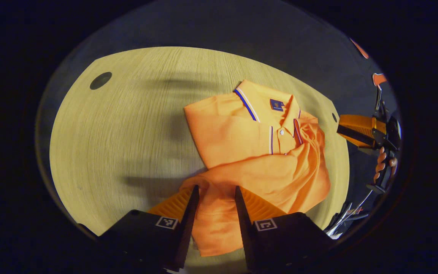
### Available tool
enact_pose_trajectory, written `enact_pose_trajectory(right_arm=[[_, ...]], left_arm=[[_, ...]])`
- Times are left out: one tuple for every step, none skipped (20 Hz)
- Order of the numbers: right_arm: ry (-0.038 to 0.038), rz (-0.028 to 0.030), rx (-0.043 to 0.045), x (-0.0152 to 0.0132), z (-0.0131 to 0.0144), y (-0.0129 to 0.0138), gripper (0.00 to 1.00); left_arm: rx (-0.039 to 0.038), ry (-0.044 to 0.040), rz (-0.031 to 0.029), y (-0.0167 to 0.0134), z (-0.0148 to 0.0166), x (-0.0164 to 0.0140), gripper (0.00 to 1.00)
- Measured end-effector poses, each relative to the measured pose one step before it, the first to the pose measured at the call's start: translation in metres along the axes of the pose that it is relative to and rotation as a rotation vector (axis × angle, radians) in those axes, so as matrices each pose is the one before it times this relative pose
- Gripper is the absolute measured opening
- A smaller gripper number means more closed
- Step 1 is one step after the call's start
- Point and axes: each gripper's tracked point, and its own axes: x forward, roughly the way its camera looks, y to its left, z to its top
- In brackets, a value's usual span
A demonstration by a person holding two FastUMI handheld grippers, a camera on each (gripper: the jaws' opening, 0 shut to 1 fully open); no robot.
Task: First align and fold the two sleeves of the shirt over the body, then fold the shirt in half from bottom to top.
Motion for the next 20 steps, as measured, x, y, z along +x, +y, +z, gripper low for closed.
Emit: enact_pose_trajectory(right_arm=[[-0.00222,-0.00194,-0.00966,-0.00214,-0.00137,-0.00025,0.46],[0.00107,0.00528,-0.00915,-0.00275,-0.00085,0.00067,0.49],[-0.00608,0.00364,-0.00536,-0.00360,0.00072,0.00059,0.50],[-0.01064,0.00880,-0.00945,-0.00358,0.00146,0.00073,0.50],[-0.01439,-0.00324,-0.00998,-0.00484,0.00360,-0.00194,0.50],[-0.02032,0.00086,-0.01073,-0.00390,0.00388,-0.00064,0.50],[-0.01737,-0.00706,-0.00776,-0.00438,0.00428,-0.00186,0.50],[-0.01588,0.00143,-0.00321,-0.00527,0.00297,-0.00033,0.50],[-0.01342,0.00035,-0.00324,-0.00461,0.00370,0.00001,0.51],[-0.01723,-0.00443,-0.00274,-0.00533,0.00366,-0.00160,0.53],[-0.01057,-0.00367,-0.00512,-0.00431,0.00206,-0.00122,0.54],[-0.01484,0.00097,-0.00399,-0.00492,0.00260,-0.00029,0.65],[-0.00955,0.00457,-0.00468,-0.00532,0.00162,0.00067,0.56],[-0.02218,0.00294,-0.00232,-0.00735,0.00286,0.00036,0.58],[-0.02172,-0.00082,-0.00682,-0.00605,0.00389,-0.00037,0.64],[-0.02685,-0.00621,-0.01345,-0.01020,0.00396,0.00756,0.66],[-0.02886,-0.00552,-0.02021,-0.00746,0.00437,-0.00102,0.73],[-0.03369,-0.00557,-0.02158,-0.00932,0.00504,-0.00070,0.77],[-0.03547,-0.00304,-0.02340,-0.00888,0.00587,0.00036,0.83],[-0.03445,-0.00573,-0.02120,-0.00996,0.00456,0.00043,0.87]], left_arm=[[-0.00906,-0.00167,0.00985,0.00015,0.00429,-0.00856,0.53],[0.00987,0.01898,-0.00081,-0.00318,-0.00270,0.00125,0.05],[0.01208,-0.01660,-0.00868,0.00142,0.00553,-0.00037,0.08],[0.01910,-0.03136,0.00286,-0.00290,0.00769,0.00352,0.09],[0.02036,-0.04883,0.00833,0.00056,0.01478,-0.00933,0.08],[0.00837,-0.05102,0.00180,-0.00620,0.00949,0.00656,0.02],[0.01037,-0.00669,-0.00652,-0.00400,0.00865,-0.00272,0.02],[0.00627,-0.03893,0.00761,0.00396,0.01512,-0.01432,0.02],[0.00010,-0.06064,0.00578,0.00083,0.02035,-0.00298,0.02],[-0.00011,-0.02803,-0.00301,-0.00160,0.01285,-0.00432,0.02],[-0.01564,-0.01743,-0.00270,-0.00260,0.00998,-0.00183,0.02],[-0.00769,-0.03276,0.00863,0.00154,0.01120,0.00044,0.02],[0.01088,0.00212,0.05002,0.00936,0.00194,0.00187,0.02],[0.00595,-0.01247,0.02440,0.00297,0.00063,0.00080,0.03],[-0.00579,-0.00639,0.00137,-0.00143,0.00096,0.00048,0.01],[-0.00868,-0.00837,-0.00042,-0.00204,0.00067,-0.00686,0.23],[-0.00310,-0.02370,-0.00480,-0.00114,0.00450,-0.00579,0.38],[-0.00366,-0.01710,-0.00129,-0.00181,0.00701,-0.01394,0.54],[0.00747,-0.03344,0.00330,-0.00115,0.00547,-0.00692,0.59],[0.02302,-0.03350,0.01305,-0.00128,0.00725,-0.01243,0.75]])
